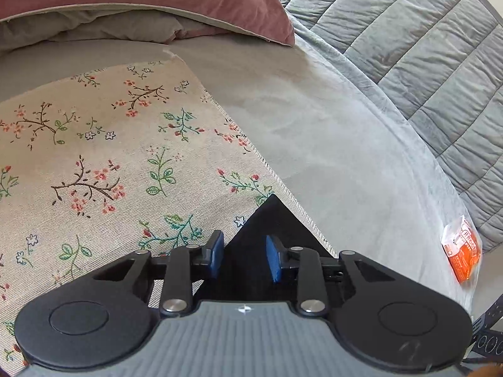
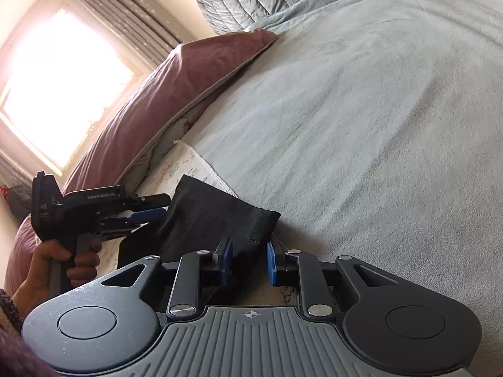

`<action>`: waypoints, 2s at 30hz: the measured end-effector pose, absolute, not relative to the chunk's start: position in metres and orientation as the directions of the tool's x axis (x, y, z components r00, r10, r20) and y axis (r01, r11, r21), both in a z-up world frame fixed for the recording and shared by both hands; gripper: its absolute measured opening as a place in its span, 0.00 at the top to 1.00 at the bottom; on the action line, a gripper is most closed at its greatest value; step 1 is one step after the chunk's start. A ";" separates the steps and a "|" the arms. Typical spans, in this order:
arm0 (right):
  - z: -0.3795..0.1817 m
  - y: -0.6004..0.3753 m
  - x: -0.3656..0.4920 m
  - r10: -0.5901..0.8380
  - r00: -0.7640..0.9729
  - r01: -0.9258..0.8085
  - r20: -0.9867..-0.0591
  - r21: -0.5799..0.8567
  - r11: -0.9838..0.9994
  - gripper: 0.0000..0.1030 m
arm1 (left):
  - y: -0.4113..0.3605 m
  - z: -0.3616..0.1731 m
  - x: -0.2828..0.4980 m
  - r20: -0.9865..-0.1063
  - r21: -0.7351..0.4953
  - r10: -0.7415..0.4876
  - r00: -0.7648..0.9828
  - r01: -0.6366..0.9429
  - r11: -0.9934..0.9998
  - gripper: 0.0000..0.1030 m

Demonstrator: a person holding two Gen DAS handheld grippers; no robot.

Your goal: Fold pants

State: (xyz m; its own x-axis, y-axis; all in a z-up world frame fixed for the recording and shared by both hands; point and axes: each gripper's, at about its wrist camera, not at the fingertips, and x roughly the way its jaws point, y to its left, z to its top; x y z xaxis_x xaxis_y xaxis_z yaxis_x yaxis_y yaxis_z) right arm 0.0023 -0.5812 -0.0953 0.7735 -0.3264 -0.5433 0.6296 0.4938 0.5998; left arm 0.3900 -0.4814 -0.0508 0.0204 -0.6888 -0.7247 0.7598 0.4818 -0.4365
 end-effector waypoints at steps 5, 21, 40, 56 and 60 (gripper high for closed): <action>-0.093 -0.577 0.001 -0.350 0.762 0.643 -0.545 0.579 0.501 0.97 | -0.488 -0.042 0.380 -0.700 -0.380 -0.709 0.081 0.798 0.467 0.90; -0.076 -0.567 0.000 -0.461 0.610 0.775 -0.645 0.360 0.520 0.98 | -0.535 -0.065 0.340 -0.663 -0.188 -0.709 0.239 0.864 0.467 0.90; -0.033 -0.551 -0.011 -0.462 0.641 0.750 -0.613 0.370 0.548 0.42 | -0.415 -0.002 0.284 -0.630 -0.164 -0.618 0.470 0.698 0.697 0.31; 0.018 -0.472 -0.001 -0.359 0.702 0.644 -0.615 0.332 0.689 0.19 | -0.202 0.070 0.209 -0.641 -0.091 -0.403 0.654 0.457 0.885 0.07; 0.027 -0.447 0.007 -0.338 0.714 0.607 -0.614 0.301 0.735 0.14 | -0.156 0.082 0.194 -0.631 -0.077 -0.359 0.688 0.405 0.911 0.02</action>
State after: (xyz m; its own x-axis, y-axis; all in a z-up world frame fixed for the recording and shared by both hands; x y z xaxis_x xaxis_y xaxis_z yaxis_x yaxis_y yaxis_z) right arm 0.0069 -0.4469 0.0270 0.7135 -0.3375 -0.6140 0.6070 0.7354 0.3012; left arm 0.1939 -0.1563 0.0820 0.6878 -0.3593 -0.6308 0.4051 0.9110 -0.0772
